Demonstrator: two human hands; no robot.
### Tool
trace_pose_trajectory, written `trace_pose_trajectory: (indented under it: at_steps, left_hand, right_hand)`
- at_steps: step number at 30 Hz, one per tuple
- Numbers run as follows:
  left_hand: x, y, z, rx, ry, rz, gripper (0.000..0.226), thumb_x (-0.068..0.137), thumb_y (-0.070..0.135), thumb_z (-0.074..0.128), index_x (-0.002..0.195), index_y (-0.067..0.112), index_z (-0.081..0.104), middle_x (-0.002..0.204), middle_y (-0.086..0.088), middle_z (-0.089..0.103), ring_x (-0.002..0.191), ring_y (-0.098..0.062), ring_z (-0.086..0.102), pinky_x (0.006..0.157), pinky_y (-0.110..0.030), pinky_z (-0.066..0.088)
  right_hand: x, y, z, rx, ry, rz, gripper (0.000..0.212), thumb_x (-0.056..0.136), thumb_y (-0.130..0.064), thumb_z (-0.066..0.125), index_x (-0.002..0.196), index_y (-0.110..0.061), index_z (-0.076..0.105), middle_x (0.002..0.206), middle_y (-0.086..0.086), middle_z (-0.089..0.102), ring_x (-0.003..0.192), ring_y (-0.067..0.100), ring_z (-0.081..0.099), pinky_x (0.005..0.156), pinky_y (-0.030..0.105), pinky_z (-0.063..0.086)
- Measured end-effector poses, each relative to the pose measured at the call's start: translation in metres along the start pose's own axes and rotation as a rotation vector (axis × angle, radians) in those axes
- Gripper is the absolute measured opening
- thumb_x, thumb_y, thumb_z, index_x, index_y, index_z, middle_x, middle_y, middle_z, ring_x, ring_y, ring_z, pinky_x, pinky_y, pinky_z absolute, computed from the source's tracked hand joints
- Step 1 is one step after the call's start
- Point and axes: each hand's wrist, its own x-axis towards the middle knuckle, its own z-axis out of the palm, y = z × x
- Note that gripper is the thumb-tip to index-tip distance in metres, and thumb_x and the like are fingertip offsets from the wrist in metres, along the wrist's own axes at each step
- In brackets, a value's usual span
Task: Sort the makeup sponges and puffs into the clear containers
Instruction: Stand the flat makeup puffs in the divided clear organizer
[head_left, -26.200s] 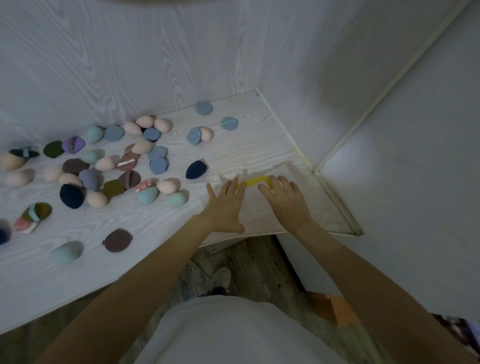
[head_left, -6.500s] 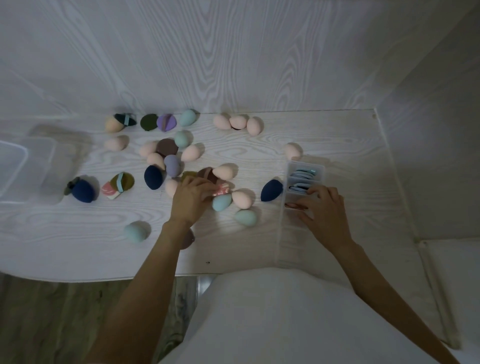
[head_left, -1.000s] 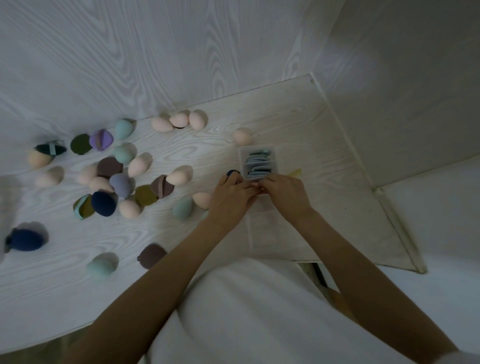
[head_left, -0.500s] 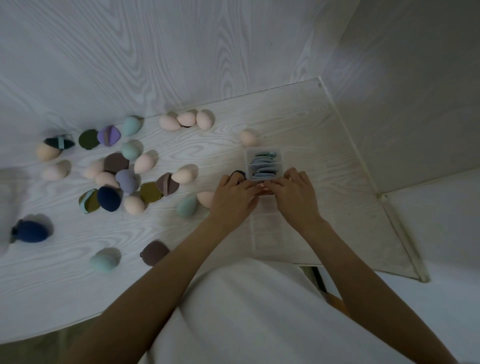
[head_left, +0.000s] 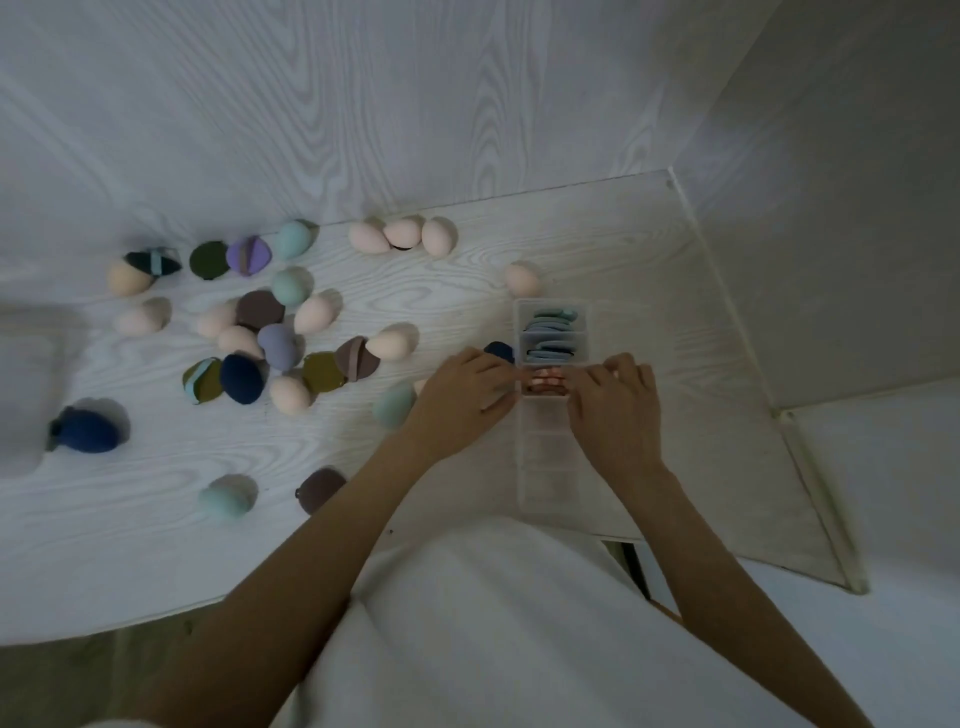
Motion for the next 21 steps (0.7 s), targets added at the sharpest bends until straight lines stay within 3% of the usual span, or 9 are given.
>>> trace_pose_trajectory:
  at_steps: [4,8,11,13,15,18,21]
  left_hand:
    - [-0.031,-0.017,-0.031,-0.154,0.154,-0.268,0.022,0.088,0.018,0.06,0.11,0.017,0.067,0.1,-0.001,0.069,0.086,-0.017,0.06,0.072,-0.017,0.039]
    - [-0.08,-0.052,-0.057,-0.082,0.329,-0.519,0.022,0.086,0.014,0.065,0.108,0.016,0.068,0.098,-0.002,0.07,0.086,-0.019,0.062,0.067,-0.023,0.045]
    - [-0.114,-0.079,-0.07,0.079,0.294,-0.717,0.026,0.083,0.017,0.064,0.109,0.015,0.067,0.096,-0.009,0.069,0.085,-0.03,0.062,0.067,-0.032,0.048]
    - [-0.129,-0.092,-0.076,0.154,0.272,-0.704,0.028,0.082,0.024,0.055,0.102,0.011,0.069,0.088,-0.013,0.069,0.077,-0.035,0.061,0.063,-0.037,0.05]
    - [-0.133,-0.107,-0.077,0.209,0.237,-0.665,0.033,0.079,0.029,0.051,0.099,0.01,0.069,0.085,-0.013,0.068,0.074,-0.036,0.06,0.063,-0.039,0.05]
    - [-0.125,-0.125,-0.078,0.258,0.21,-0.64,0.026,0.076,0.023,0.063,0.099,0.012,0.068,0.088,-0.009,0.068,0.078,-0.033,0.058,0.066,-0.038,0.046]
    - [-0.104,-0.133,-0.075,0.31,0.189,-0.542,0.027,0.07,0.02,0.074,0.096,0.014,0.069,0.091,-0.01,0.068,0.081,-0.033,0.058,0.068,-0.037,0.044]
  right_hand:
    - [0.013,-0.025,-0.015,0.181,0.03,-0.054,0.019,0.081,-0.016,0.053,0.085,-0.013,0.071,0.08,0.003,0.07,0.082,0.027,0.058,0.073,0.034,0.042]
    - [0.038,-0.077,-0.005,0.398,-0.046,-0.277,0.03,0.084,-0.019,0.043,0.096,-0.013,0.07,0.087,0.003,0.069,0.084,0.026,0.056,0.078,0.029,0.037]
    - [0.064,-0.126,0.014,0.449,-0.109,-0.4,0.03,0.081,-0.018,0.045,0.095,-0.012,0.07,0.088,0.005,0.069,0.082,0.027,0.056,0.071,0.033,0.039]
    - [0.082,-0.159,0.03,0.396,-0.162,-0.451,0.027,0.078,-0.016,0.051,0.097,-0.01,0.069,0.09,0.007,0.068,0.085,0.03,0.057,0.07,0.034,0.042]
    - [0.097,-0.182,0.045,0.306,-0.267,-0.462,0.028,0.08,-0.014,0.054,0.105,-0.011,0.065,0.101,0.009,0.066,0.097,0.03,0.054,0.08,0.038,0.04]
    - [0.113,-0.199,0.063,0.128,-0.425,-0.468,0.04,0.087,-0.022,0.053,0.126,-0.016,0.052,0.123,0.007,0.057,0.116,0.028,0.042,0.094,0.037,0.029]
    - [0.122,-0.198,0.071,0.053,-0.432,-0.444,0.04,0.082,-0.032,0.06,0.119,-0.018,0.054,0.116,0.005,0.058,0.11,0.027,0.043,0.088,0.035,0.027]
